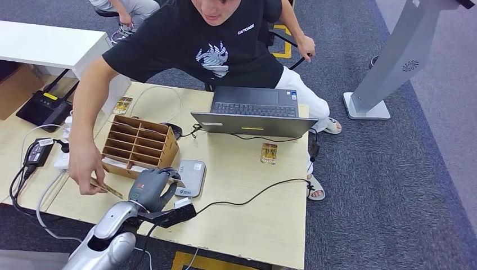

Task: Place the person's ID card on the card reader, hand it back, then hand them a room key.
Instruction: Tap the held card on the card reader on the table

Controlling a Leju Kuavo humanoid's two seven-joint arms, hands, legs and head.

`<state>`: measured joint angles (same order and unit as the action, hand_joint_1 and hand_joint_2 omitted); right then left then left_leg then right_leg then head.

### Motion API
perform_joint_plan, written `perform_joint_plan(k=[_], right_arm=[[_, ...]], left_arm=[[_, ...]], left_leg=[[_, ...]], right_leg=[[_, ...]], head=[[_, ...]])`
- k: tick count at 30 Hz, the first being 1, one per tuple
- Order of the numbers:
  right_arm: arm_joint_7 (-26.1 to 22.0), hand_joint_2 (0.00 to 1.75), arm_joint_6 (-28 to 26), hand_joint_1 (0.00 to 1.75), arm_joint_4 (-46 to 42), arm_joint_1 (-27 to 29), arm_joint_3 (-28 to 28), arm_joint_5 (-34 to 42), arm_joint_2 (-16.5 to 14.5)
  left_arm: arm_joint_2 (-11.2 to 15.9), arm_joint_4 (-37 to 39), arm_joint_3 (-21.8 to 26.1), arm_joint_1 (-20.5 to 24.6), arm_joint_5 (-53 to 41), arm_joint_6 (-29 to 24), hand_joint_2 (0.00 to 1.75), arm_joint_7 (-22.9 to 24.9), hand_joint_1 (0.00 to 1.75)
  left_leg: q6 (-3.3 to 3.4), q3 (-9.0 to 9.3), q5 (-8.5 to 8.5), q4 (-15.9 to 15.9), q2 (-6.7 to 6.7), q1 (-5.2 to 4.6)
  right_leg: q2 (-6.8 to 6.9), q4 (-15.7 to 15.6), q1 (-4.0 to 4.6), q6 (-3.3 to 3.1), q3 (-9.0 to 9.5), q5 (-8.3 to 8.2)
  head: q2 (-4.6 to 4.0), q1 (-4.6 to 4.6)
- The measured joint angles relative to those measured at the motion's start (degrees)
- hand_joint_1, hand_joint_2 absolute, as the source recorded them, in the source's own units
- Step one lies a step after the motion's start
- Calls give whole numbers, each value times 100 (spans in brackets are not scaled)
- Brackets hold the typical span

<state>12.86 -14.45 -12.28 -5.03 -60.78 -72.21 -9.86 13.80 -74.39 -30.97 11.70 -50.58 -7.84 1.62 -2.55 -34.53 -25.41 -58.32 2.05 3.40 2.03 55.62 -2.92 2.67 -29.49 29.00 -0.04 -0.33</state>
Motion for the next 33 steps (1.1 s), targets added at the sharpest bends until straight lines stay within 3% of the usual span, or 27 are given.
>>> perform_joint_plan(k=[4,8,11,33], right_arm=[[3,175,11,0,0,-1,11,-42,0],[17,175,62,0,0,-2,109,-188,0],[22,175,75,0,0,-5,156,-232,0],[19,175,77,0,0,-4,260,-324,0]], left_arm=[[-113,187,1,1,-122,-121,175,-23,175],[-588,1039,18,45,-503,-519,175,-215,175],[-704,1303,29,60,-562,-553,175,-298,175],[-859,1700,274,85,-789,-774,175,-401,175]], left_leg=[[0,0,0,0,0,0],[0,1,0,0,-1,0],[0,0,0,0,-1,0],[0,1,1,0,-2,0]], right_leg=[[0,0,0,0,0,0],[1,0,0,0,2,0],[1,0,1,0,1,0],[2,2,1,0,4,0]], head=[[0,-1],[0,1],[0,-1],[0,-1]])
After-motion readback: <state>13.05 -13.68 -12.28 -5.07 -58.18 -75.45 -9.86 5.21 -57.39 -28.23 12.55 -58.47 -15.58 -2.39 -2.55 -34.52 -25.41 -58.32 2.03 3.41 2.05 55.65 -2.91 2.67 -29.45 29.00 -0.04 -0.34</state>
